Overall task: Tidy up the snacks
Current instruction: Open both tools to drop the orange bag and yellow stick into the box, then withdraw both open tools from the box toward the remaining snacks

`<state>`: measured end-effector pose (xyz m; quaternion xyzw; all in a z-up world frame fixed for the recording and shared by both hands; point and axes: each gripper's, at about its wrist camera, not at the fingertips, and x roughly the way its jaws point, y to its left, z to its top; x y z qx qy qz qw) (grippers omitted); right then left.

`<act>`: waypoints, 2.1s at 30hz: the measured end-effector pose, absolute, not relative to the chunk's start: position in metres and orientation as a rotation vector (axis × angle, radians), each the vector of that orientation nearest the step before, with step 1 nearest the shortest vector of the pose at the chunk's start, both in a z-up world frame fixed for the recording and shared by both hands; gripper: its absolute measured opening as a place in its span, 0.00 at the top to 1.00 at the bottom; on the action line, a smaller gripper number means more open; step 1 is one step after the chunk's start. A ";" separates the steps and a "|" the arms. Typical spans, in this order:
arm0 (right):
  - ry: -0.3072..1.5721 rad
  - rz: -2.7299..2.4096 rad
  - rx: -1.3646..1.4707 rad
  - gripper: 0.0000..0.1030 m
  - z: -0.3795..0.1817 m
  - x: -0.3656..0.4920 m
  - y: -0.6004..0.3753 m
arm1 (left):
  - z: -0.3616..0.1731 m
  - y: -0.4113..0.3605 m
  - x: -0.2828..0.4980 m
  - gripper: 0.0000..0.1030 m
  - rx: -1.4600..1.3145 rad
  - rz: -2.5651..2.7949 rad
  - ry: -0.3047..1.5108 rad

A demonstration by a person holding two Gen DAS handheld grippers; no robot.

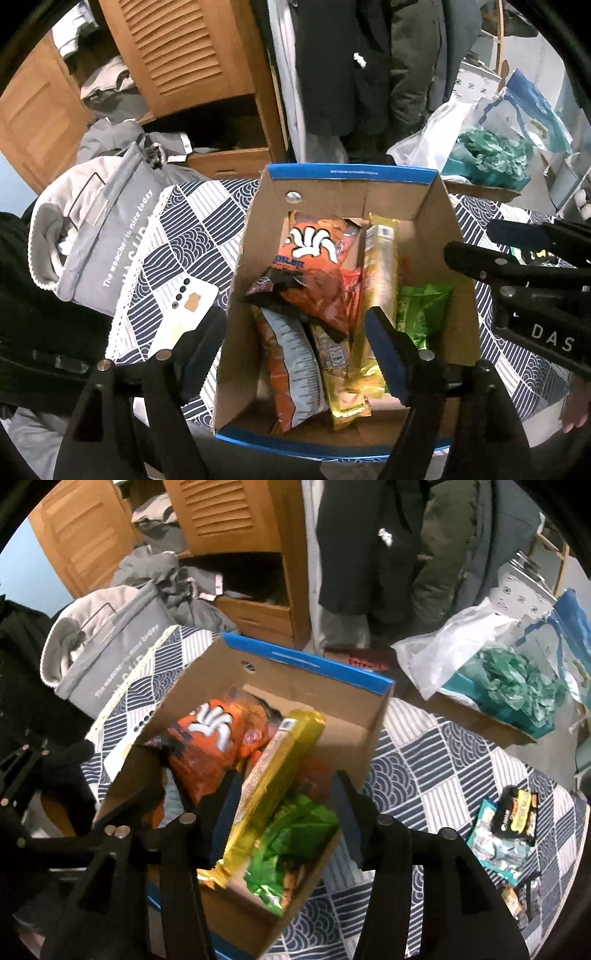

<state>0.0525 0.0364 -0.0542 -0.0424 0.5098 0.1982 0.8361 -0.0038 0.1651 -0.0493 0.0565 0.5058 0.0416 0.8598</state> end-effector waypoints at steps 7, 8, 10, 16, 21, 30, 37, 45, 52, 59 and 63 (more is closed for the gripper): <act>1.061 0.387 -0.127 0.38 -0.051 0.042 0.018 | -0.049 0.150 -0.003 0.24 0.115 0.048 1.080; 1.057 0.384 -0.129 0.37 -0.051 0.041 0.016 | -0.049 0.148 -0.003 0.24 0.116 0.043 1.081; 1.051 0.377 -0.134 0.35 -0.050 0.039 0.011 | -0.047 0.143 -0.004 0.24 0.119 0.032 1.079; 1.045 0.347 -0.149 0.34 -0.049 0.035 -0.007 | -0.046 0.125 -0.005 0.23 0.148 0.005 1.075; 1.042 0.329 -0.142 0.34 -0.047 0.029 -0.026 | -0.048 0.111 -0.005 0.23 0.158 -0.020 1.086; 1.025 0.283 -0.164 0.30 -0.041 0.012 -0.061 | -0.048 0.080 -0.008 0.23 0.188 -0.068 1.091; 1.020 0.250 -0.185 0.28 -0.040 -0.001 -0.090 | -0.044 0.050 -0.013 0.23 0.229 -0.109 1.079; 1.039 0.190 -0.150 0.28 -0.049 -0.007 -0.132 | -0.047 0.010 -0.018 0.23 0.286 -0.161 1.083; 1.053 0.128 -0.098 0.28 -0.056 -0.013 -0.176 | -0.054 -0.028 -0.020 0.23 0.336 -0.209 1.096; 1.067 0.067 -0.060 0.28 -0.064 -0.019 -0.220 | -0.064 -0.062 -0.019 0.23 0.368 -0.246 1.116; 1.083 0.040 -0.043 0.28 -0.071 -0.021 -0.242 | -0.069 -0.082 -0.017 0.23 0.391 -0.258 1.114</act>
